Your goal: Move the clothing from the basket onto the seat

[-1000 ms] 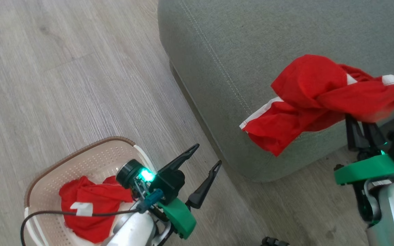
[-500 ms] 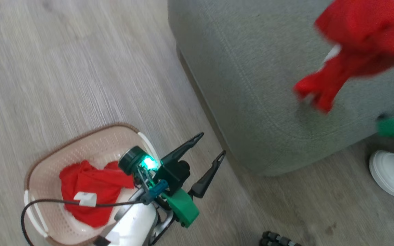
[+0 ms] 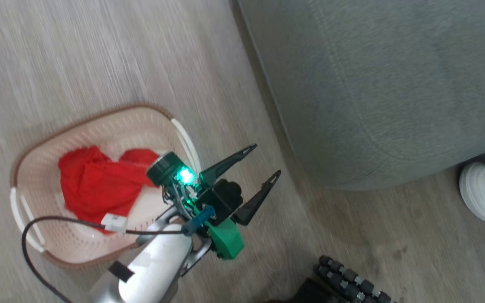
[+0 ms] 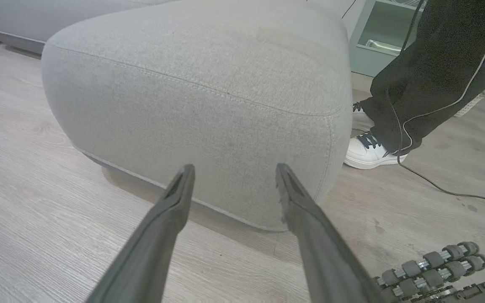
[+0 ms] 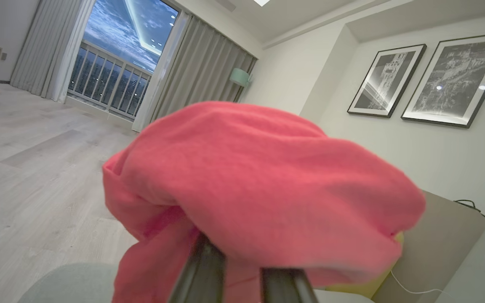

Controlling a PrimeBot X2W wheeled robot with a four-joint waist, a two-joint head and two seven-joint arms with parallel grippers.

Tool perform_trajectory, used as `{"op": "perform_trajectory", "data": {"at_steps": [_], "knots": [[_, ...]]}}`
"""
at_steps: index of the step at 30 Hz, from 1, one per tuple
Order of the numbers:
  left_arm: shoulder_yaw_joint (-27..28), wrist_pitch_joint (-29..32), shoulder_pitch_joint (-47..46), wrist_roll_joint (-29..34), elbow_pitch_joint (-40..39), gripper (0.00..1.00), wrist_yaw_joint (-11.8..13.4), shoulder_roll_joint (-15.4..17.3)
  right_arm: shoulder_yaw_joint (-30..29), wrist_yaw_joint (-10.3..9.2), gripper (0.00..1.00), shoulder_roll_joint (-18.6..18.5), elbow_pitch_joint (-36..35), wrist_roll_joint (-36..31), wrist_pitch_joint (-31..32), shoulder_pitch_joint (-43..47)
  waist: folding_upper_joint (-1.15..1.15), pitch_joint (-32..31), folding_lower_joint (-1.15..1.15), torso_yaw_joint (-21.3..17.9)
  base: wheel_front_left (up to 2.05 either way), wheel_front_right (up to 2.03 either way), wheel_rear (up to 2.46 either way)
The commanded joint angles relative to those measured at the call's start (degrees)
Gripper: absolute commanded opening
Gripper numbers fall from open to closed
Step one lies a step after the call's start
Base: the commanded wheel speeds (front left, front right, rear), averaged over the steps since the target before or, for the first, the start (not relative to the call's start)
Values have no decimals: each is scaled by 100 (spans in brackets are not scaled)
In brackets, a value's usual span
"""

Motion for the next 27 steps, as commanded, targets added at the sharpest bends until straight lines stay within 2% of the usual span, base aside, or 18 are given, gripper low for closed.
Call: {"op": "perform_trajectory", "data": {"at_steps": [1, 9, 14, 27], "knots": [[107, -29, -144, 32, -165, 100, -6, 8, -16, -1, 0, -259, -48, 104, -37, -179, 0, 314, -1, 116, 0, 0, 0], [-11, -29, -398, 84, -115, 100, -6, 87, -10, -1, 0, -698, 1526, 513, -37, -1220, 0, 935, -1, 374, 0, 0, 0], [-22, -29, -461, 107, -78, 100, -6, 149, 244, -1, 0, -658, 2670, 810, -37, -1575, 0, 1169, -1, 547, 0, 0, 0], [-127, -29, -614, 162, -105, 100, 78, 72, 970, -1, 0, -635, 5010, 1338, 101, -2429, 0, 1581, -1, 925, 0, 0, 0]]}}
